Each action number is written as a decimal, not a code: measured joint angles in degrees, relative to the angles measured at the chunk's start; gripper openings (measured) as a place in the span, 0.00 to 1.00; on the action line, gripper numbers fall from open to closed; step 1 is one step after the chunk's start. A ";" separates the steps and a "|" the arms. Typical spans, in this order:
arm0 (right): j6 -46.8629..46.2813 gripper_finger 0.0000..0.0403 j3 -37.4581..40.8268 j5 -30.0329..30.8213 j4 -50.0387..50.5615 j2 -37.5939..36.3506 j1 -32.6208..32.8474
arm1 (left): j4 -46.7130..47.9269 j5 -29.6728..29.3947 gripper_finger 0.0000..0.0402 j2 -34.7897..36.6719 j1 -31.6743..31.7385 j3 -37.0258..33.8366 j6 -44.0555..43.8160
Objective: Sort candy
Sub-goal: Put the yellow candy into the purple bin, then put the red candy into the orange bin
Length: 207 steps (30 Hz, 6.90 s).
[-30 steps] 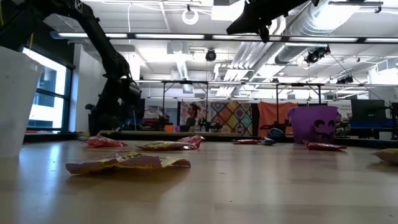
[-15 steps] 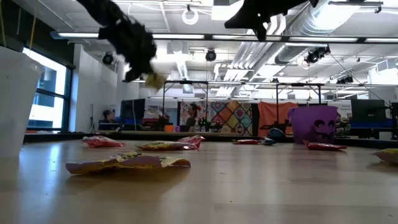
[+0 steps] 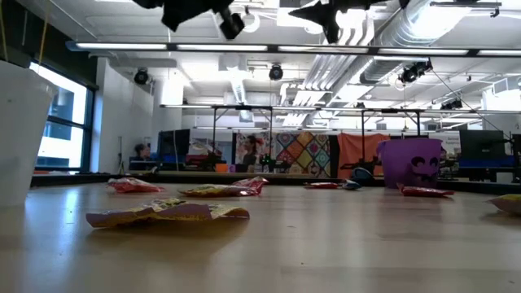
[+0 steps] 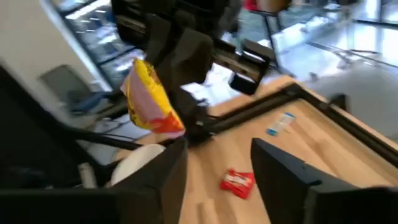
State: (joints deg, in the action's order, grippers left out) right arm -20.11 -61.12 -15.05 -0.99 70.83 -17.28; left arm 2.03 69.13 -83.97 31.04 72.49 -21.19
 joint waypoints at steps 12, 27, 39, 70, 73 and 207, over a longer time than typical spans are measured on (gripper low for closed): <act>-2.45 0.49 0.00 -7.57 -9.48 0.00 0.50 | -18.02 0.93 0.00 -6.38 -6.50 0.03 -13.89; -5.16 0.49 -0.02 -16.48 -9.12 0.84 0.80 | -26.04 0.28 0.00 -9.72 -8.08 0.02 -18.73; -12.87 0.61 -0.02 -19.71 -8.32 -0.76 0.07 | -25.97 0.50 0.00 -9.72 -8.03 0.02 -18.73; -6.76 0.06 0.00 -16.17 -10.87 1.71 0.76 | -26.08 -5.66 0.20 -9.61 -6.60 0.02 -19.52; -6.34 0.05 0.00 -16.04 -10.41 0.46 -0.52 | -26.17 -7.24 0.26 -9.61 -4.93 0.02 -16.55; 13.28 0.01 -70.53 5.47 60.65 69.81 -18.11 | -7.41 -41.19 0.00 27.02 8.53 -35.76 10.84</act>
State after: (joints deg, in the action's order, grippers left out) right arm -6.84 -131.66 -9.58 59.65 140.64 -35.39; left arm -5.39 27.94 -56.95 39.57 36.73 -10.35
